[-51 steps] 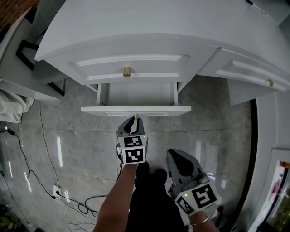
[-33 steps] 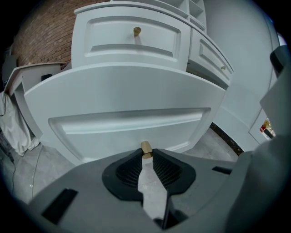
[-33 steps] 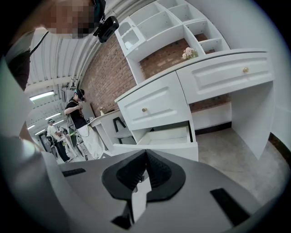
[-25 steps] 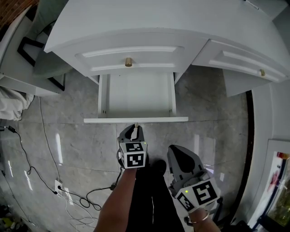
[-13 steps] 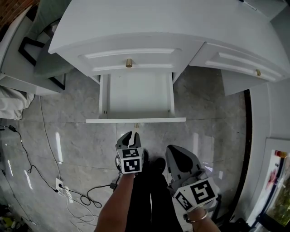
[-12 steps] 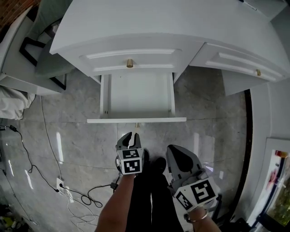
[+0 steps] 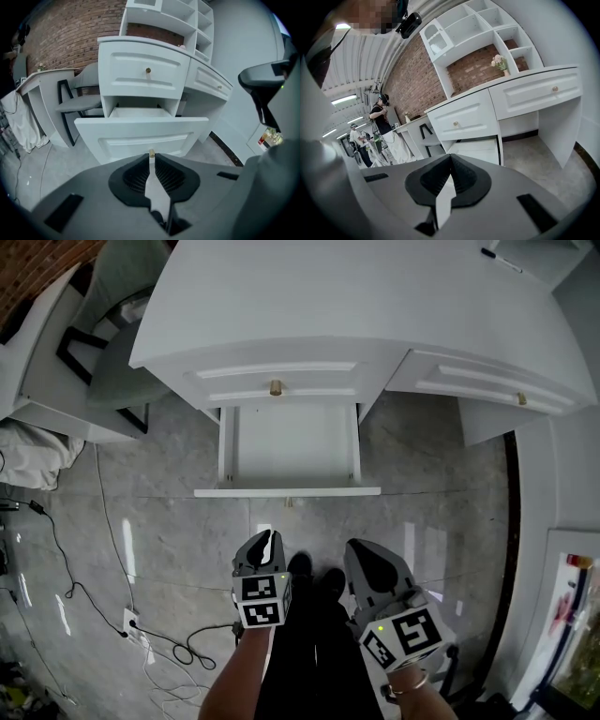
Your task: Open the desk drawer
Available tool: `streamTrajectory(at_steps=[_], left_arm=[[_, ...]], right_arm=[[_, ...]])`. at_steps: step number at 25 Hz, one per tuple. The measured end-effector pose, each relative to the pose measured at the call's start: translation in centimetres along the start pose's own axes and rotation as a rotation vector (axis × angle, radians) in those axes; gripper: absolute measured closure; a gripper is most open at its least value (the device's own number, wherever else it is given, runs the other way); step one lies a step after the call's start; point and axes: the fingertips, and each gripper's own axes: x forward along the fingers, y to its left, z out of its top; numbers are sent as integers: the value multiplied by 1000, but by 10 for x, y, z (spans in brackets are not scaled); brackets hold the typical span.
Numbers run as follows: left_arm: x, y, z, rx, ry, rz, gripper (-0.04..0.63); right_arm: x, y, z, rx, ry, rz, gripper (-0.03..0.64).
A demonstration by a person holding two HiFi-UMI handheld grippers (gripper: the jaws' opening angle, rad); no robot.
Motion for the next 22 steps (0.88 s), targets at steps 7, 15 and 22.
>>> streamTrajectory(at_steps=[7,15,22], left_arm=[[-50,-9,41,-16,-112,-21,572],[-106,-22,98,0,-229,-62,584],[-155,-23,148,-4,-329,-71,586]], right_arm=[[-9,4,20,-20,-15,2,612],[-25,4,50,-24,-45,-16,612],[-46,6,85,-33,-92,-29,612]])
